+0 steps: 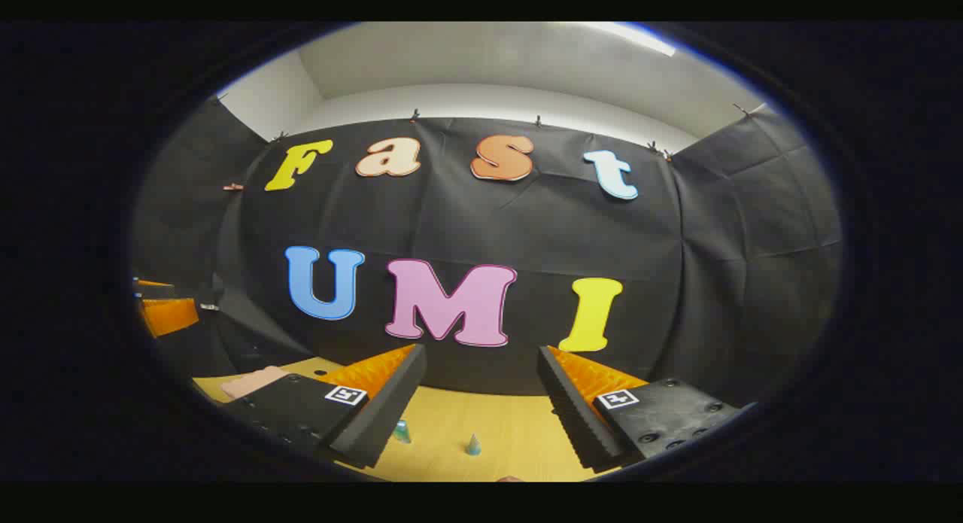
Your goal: First open the suitcase, pack the skin care products into it, and then close the suitcase.
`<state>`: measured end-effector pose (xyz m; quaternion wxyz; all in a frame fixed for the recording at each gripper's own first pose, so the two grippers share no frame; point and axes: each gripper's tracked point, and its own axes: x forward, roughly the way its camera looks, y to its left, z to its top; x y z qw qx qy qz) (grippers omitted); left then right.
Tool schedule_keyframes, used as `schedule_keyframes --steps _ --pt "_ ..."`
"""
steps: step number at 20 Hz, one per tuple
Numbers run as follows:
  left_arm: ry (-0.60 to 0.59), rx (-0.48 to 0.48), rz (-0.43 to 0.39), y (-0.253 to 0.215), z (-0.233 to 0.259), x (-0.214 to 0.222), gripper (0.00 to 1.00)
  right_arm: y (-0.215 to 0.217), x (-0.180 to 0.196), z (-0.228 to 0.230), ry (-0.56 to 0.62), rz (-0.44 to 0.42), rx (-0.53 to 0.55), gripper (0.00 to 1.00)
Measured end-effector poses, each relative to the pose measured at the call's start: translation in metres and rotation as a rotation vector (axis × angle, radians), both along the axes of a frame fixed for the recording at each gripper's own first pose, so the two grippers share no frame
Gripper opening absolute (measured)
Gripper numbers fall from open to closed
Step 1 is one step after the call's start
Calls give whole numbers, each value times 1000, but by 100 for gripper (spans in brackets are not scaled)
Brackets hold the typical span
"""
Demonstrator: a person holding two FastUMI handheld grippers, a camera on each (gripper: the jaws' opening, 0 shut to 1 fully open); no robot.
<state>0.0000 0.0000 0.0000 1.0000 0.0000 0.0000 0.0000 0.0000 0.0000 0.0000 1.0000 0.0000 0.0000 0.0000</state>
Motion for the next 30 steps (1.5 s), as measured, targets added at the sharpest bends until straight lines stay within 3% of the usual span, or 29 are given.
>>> schedule_keyframes --steps 3,7,11,30 --pt "-9 -3 6 7 7 -2 96 7 -6 4 -2 19 -9 94" --pt "-26 27 17 17 8 -3 96 -3 -7 3 12 -20 12 95" --pt "-6 -9 -30 9 -3 -3 96 -6 -7 6 7 -50 5 95" --pt "18 28 -119 -18 -30 11 96 -4 -5 11 -31 -70 -47 94"
